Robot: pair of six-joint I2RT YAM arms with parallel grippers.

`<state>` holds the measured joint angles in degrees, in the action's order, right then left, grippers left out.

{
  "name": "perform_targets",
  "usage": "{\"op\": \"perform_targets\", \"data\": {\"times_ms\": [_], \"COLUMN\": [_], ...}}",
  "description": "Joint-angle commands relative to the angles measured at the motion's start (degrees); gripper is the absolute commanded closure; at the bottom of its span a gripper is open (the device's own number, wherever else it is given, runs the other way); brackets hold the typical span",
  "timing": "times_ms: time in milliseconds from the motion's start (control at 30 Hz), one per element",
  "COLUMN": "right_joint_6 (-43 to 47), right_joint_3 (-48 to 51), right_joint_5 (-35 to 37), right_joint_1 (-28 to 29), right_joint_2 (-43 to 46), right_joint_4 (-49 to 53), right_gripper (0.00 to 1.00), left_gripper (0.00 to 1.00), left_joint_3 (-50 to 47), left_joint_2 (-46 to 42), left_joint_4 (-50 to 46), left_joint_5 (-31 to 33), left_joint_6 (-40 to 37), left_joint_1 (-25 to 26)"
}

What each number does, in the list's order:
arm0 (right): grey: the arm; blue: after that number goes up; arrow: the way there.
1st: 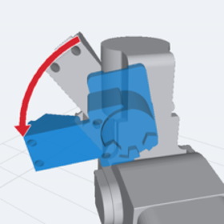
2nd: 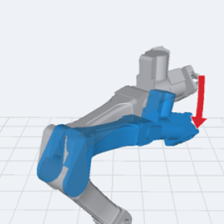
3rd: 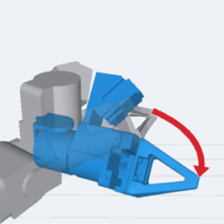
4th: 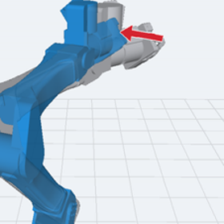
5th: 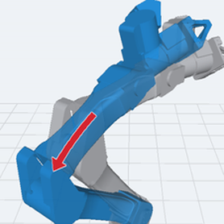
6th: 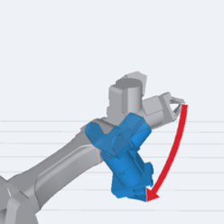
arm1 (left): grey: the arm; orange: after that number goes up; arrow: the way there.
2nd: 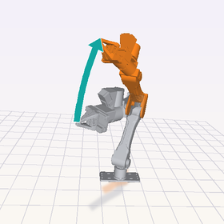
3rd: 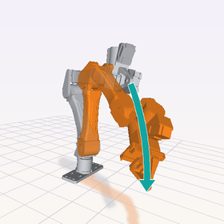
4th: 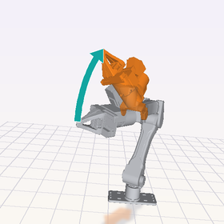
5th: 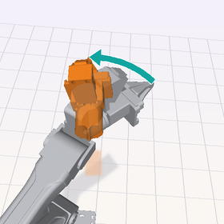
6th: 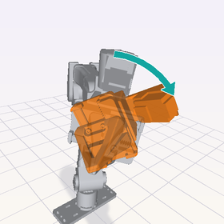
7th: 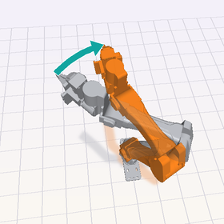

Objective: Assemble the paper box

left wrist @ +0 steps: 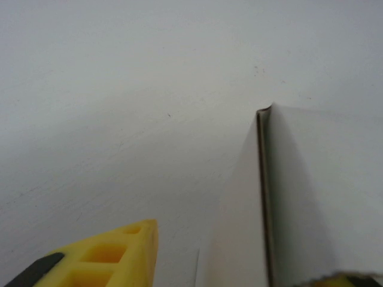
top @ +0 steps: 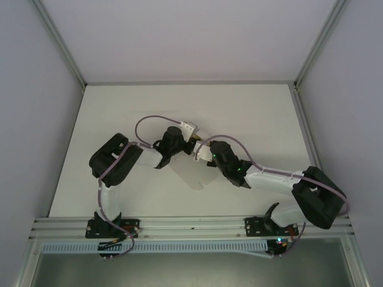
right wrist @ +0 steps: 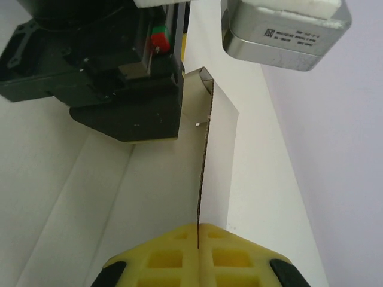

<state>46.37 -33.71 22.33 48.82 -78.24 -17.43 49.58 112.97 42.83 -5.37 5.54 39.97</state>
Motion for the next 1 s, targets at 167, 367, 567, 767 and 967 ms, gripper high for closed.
{"op": "perform_targets", "data": {"times_ms": [167,367,567,767,967], "right_joint_6": [-2.9,-8.4,-11.3,-11.6,-19.1], "right_joint_3": [-1.0,-2.6,-2.2,-1.4,-3.1], "right_joint_5": [-6.0,-3.1,-1.9,-0.9,1.5], "right_joint_1": [-1.0,-0.7,0.0,0.1,-1.8], "right_joint_2": [-1.9,-2.4,-0.6,0.2,8.0], "right_joint_4": [8.1,13.1,15.8,13.9,6.1], "right_gripper": [1.0,1.0,1.0,1.0,0.78], "left_gripper": [1.0,1.0,1.0,1.0,1.0], "left_joint_3": [5.2,9.0,11.7,5.5,3.1], "left_joint_2": [5.1,5.6,6.4,4.5,0.7], "left_joint_4": [-2.8,-10.2,-20.7,-6.8,-2.6], "left_joint_5": [3.1,26.8,33.3,23.9,11.5], "left_joint_6": [0.9,16.9,25.5,17.8,7.2], "left_joint_1": [-1.6,-1.5,-3.5,-2.7,-2.1]}}
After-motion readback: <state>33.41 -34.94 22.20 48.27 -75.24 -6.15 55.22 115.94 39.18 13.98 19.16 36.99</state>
